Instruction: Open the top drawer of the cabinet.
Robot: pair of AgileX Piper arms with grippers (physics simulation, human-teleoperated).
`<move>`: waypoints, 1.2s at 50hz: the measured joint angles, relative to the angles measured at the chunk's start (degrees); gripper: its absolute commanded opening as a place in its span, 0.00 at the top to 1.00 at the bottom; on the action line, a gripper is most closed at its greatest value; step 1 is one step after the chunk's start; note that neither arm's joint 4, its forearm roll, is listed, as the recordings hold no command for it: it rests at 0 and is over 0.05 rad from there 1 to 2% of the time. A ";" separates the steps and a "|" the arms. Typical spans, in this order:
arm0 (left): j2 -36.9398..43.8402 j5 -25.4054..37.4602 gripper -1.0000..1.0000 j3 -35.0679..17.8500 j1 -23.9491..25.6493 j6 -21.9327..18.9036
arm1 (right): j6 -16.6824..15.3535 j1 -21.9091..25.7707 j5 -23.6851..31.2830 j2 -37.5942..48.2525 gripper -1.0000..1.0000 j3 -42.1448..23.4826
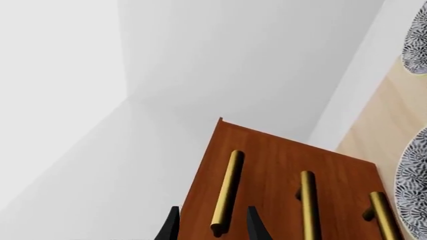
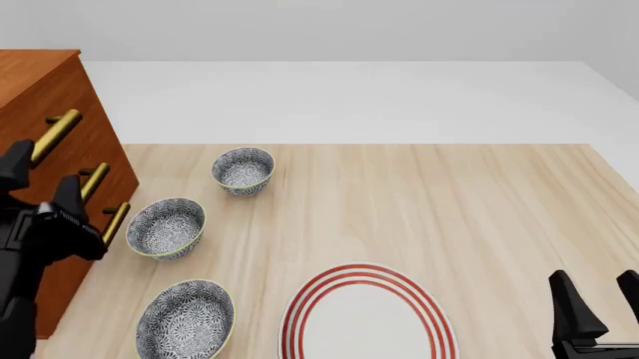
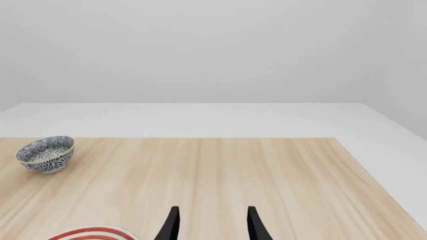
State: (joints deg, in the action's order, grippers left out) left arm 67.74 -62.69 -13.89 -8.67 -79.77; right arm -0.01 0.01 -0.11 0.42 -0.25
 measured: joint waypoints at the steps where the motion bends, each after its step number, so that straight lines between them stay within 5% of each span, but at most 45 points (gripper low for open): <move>1: 0.19 -0.04 0.00 -0.08 -0.04 0.01 | 0.00 0.00 0.00 0.00 0.00 0.00; 60: 5.50 -0.12 0.00 -3.58 -2.92 -0.08 | 0.00 0.00 0.00 0.00 0.00 0.00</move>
State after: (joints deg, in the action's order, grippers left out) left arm 73.24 -62.81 -17.46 -11.59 -79.85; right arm -0.01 0.02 -0.11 0.42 -0.25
